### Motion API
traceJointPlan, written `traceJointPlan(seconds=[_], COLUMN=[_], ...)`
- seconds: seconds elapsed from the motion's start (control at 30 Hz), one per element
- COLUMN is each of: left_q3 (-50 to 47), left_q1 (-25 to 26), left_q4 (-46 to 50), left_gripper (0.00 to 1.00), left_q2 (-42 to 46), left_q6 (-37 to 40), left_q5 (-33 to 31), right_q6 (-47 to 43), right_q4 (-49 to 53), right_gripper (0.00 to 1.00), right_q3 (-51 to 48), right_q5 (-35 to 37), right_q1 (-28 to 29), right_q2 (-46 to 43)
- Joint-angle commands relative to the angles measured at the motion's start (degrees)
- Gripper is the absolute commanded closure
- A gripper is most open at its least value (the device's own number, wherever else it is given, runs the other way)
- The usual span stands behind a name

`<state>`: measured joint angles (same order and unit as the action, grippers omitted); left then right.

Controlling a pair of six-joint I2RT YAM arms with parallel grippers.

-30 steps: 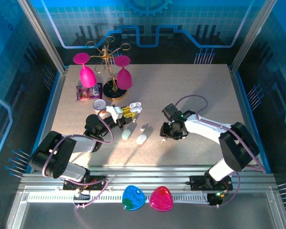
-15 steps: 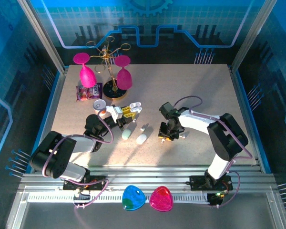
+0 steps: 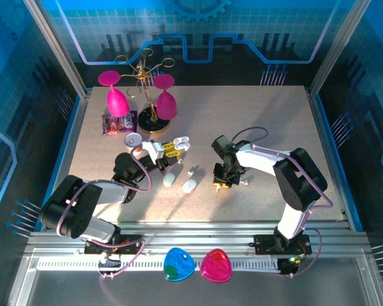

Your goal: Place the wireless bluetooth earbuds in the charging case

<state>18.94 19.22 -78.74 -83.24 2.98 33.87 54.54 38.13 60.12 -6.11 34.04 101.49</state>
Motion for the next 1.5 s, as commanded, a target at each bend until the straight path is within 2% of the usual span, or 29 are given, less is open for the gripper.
traceJointPlan(seconds=[0.0,0.37,0.6,0.7,0.83,1.03,1.27,1.47], left_q3=[0.0,-0.1,-0.2,-0.3,-0.4,-0.4,-0.3,-0.1], left_q1=[-0.7,-0.6,-0.6,-0.6,-0.7,-0.6,-0.6,-0.6], left_q4=[-1.6,-1.6,-1.6,-1.6,-1.6,-1.6,-1.6,-1.6], left_gripper=[0.96,0.96,0.96,0.96,0.96,0.96,0.96,0.96], left_q2=[0.4,0.5,0.6,0.8,1.1,0.7,0.7,0.5], left_q6=[0.0,-0.4,-0.7,-0.7,-0.5,-0.3,0.1,0.2], left_q5=[1.0,1.3,1.4,1.4,1.3,1.1,1.1,1.2], right_q6=[0.1,0.4,-0.1,-0.3,-0.6,-1.3,-1.1,-1.3], right_q4=[-0.1,0.4,1.4,1.5,2.1,2.7,2.5,2.9], right_gripper=[0.78,0.80,0.74,0.68,0.66,0.71,0.72,0.79], right_q3=[0.6,-0.5,-0.2,-0.1,0.7,2.1,2.6,2.7], right_q5=[-2.1,0.9,1.2,0.2,-0.6,-2.2,-4.3,-3.6], right_q1=[0.3,0.6,0.6,0.7,0.9,1.0,1.1,1.1], right_q2=[1.3,-2.7,-2.5,-1.5,-0.5,1.6,2.5,3.0])
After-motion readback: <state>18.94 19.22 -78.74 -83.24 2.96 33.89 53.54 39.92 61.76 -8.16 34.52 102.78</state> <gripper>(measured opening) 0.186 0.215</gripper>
